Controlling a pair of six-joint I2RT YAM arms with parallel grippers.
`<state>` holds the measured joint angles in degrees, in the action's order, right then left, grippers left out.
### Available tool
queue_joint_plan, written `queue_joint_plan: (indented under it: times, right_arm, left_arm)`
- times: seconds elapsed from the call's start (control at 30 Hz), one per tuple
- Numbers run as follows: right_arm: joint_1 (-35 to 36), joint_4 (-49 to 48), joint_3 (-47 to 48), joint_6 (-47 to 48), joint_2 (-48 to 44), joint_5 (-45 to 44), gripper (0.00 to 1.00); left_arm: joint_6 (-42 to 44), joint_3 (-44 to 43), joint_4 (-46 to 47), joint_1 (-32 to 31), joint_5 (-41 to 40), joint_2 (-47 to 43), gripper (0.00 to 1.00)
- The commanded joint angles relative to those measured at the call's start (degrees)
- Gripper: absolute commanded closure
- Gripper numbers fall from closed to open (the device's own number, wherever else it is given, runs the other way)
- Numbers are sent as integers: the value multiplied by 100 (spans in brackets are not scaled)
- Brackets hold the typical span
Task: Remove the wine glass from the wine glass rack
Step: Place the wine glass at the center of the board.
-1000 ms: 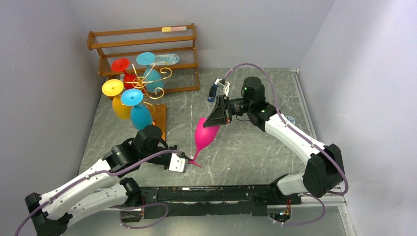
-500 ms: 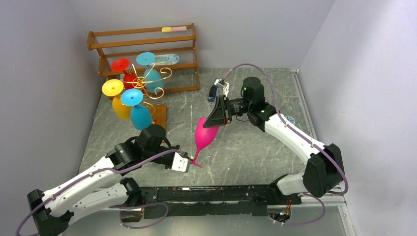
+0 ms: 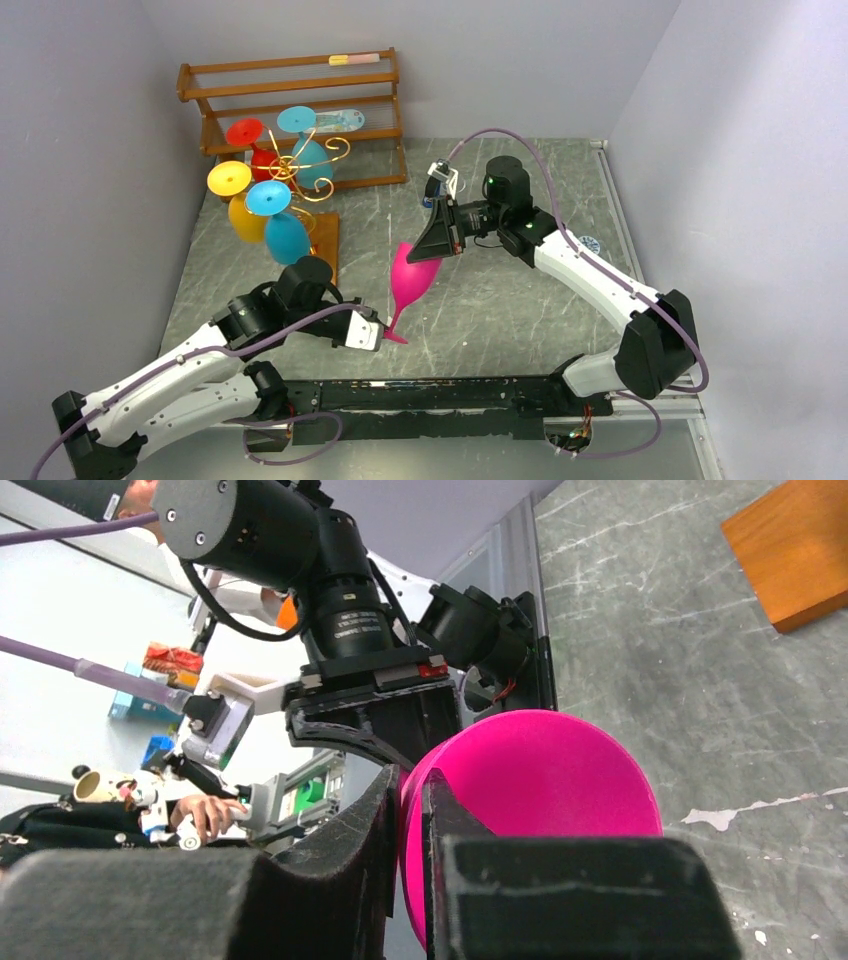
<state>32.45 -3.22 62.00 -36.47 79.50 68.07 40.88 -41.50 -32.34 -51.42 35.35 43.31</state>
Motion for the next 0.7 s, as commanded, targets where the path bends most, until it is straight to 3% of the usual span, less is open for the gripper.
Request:
queue_joint_plan:
  times: [0.0,0.27,0.67]
  right_arm:
    - [189,288,180,394,-41,-123,100]
    - [189,77,-12,416,-270,-389,100]
    - [216,263,-12,637,-382,-767,100]
  left_arm:
    - [-491,219,766,43,-23,-63,76]
    - [-261,33,311,42,138,152,56]
    - [-370,-10,424,36,64,43,50]
